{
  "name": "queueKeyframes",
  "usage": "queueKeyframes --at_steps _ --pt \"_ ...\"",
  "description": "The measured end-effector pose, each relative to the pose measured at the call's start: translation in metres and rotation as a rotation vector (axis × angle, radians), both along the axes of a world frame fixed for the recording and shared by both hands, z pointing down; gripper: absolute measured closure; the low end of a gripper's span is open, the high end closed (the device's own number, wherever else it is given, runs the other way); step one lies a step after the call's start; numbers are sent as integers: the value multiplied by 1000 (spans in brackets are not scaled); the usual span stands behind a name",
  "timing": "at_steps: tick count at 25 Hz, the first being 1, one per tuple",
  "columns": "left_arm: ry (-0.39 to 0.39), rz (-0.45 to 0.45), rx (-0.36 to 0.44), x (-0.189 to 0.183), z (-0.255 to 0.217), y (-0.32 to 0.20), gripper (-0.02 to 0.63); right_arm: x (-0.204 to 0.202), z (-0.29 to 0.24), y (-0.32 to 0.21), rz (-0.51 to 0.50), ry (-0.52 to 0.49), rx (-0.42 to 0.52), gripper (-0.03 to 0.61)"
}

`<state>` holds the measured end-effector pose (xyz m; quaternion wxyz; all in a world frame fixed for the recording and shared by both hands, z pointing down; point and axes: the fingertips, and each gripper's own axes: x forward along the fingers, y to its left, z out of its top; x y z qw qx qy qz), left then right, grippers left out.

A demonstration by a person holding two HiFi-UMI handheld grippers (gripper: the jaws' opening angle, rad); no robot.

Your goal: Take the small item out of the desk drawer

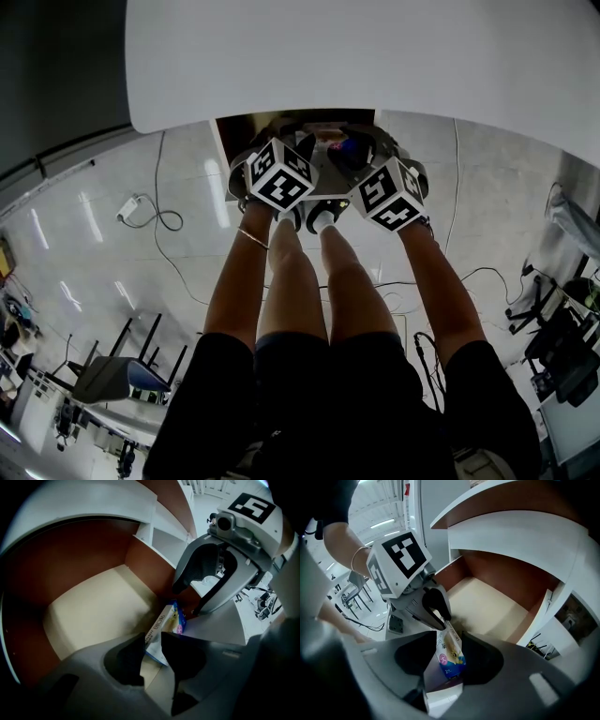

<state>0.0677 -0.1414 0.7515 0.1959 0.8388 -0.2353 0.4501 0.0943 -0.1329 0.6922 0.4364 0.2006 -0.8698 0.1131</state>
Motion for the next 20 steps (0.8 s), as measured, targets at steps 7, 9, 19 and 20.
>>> queueKeyframes --at_steps 7,9,19,20 --pt "2 12 -2 1 -2 3 514 -3 12 -3 -52 51 -9 394" --pt "1 18 -5 2 -3 4 514 -4 15 -3 -82 72 -5 394" --pt "-8 53 -16 2 -9 12 517 -13 23 4 -208 180 -4 387" --pt "-9 58 -16 1 -10 13 517 -14 24 5 -226 191 -5 387"
